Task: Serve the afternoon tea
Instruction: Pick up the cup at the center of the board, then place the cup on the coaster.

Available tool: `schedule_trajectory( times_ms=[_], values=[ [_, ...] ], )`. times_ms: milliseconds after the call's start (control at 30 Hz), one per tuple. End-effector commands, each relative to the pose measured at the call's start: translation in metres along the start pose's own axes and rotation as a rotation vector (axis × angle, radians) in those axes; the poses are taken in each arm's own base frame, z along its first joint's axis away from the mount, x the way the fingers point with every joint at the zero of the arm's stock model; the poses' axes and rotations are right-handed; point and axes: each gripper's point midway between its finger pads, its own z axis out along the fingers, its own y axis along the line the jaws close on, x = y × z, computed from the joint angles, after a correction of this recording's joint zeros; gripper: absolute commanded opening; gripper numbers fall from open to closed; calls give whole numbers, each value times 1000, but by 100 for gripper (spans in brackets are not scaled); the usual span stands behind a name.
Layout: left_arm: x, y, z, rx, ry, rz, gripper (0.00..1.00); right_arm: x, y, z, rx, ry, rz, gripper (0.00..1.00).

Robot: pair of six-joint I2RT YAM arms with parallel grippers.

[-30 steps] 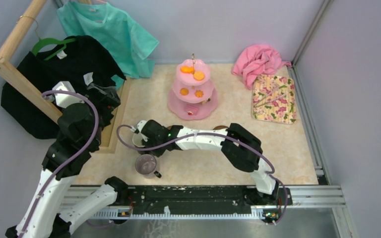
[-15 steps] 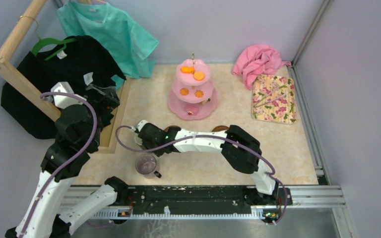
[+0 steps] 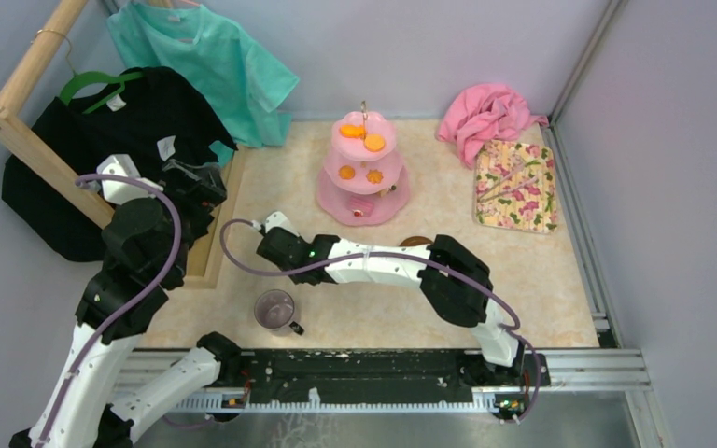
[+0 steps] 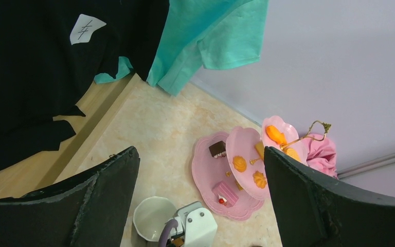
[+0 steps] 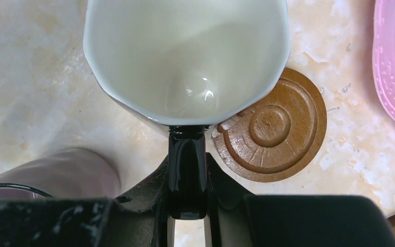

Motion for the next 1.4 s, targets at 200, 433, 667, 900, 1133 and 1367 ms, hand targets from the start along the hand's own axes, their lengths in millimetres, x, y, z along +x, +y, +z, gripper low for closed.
schedule_trajectory(
  times_ms=[200, 433, 667, 900, 1133, 1367],
  values=[
    [0, -2, -6, 42, 12, 25, 96, -55, -3, -44, 92, -213, 156, 0],
    [-6, -2, -8, 52, 1, 44, 96, -71, -3, -57, 124, -285, 166, 0],
    [-6, -5, -5, 57, -7, 60, 97, -92, -10, -70, 172, -344, 149, 0],
    [-12, -8, -3, 60, -33, 72, 97, -95, -32, -85, 254, -394, 193, 0],
    [-7, -10, 0, 69, -22, 95, 97, -80, -56, -91, 327, -431, 291, 0],
    [-5, -15, 3, 75, -7, 120, 97, -55, -65, -85, 345, -432, 357, 0]
  ],
)
